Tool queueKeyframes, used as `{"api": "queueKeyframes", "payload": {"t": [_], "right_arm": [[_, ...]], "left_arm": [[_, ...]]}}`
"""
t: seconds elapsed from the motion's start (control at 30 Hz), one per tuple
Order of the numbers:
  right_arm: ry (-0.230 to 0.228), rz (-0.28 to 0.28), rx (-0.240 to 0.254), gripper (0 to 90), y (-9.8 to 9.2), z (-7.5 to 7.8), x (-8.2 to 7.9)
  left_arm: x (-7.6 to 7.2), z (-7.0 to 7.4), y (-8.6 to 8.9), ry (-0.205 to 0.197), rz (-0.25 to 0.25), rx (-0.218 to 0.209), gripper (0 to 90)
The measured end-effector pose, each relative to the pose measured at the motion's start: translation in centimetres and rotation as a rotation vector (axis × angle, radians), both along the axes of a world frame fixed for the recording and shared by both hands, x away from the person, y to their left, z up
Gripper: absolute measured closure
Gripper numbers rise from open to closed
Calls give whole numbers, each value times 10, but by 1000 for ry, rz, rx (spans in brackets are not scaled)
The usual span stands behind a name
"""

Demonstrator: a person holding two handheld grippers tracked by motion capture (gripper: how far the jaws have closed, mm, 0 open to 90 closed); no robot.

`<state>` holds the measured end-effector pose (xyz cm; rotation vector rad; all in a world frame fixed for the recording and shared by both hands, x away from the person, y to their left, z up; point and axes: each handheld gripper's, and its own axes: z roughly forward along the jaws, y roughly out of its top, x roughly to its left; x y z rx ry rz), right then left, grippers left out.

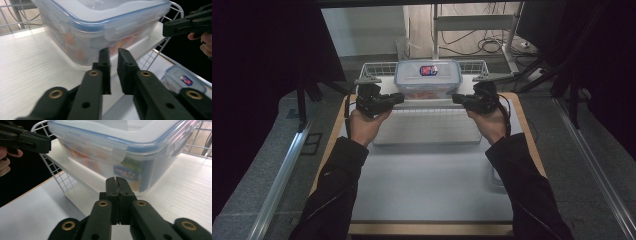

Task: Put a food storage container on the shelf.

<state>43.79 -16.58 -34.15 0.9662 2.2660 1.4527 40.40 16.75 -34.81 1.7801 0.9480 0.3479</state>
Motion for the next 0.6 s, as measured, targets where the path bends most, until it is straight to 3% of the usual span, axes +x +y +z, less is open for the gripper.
{"api": "queueKeyframes", "payload": {"t": [0.3, 0.47, 0.6], "right_arm": [[-28, 16, -11, 678, -9, -4, -21], [-41, 27, -34, 563, -11, -9, -34], [-39, 45, -58, 485, -11, -16, -43]], "left_arm": [[-30, -3, -2, -48, -17, 111, 552], [-46, -12, -2, -57, -17, 130, 480], [-56, -20, 1, -42, -30, 120, 485]]}}
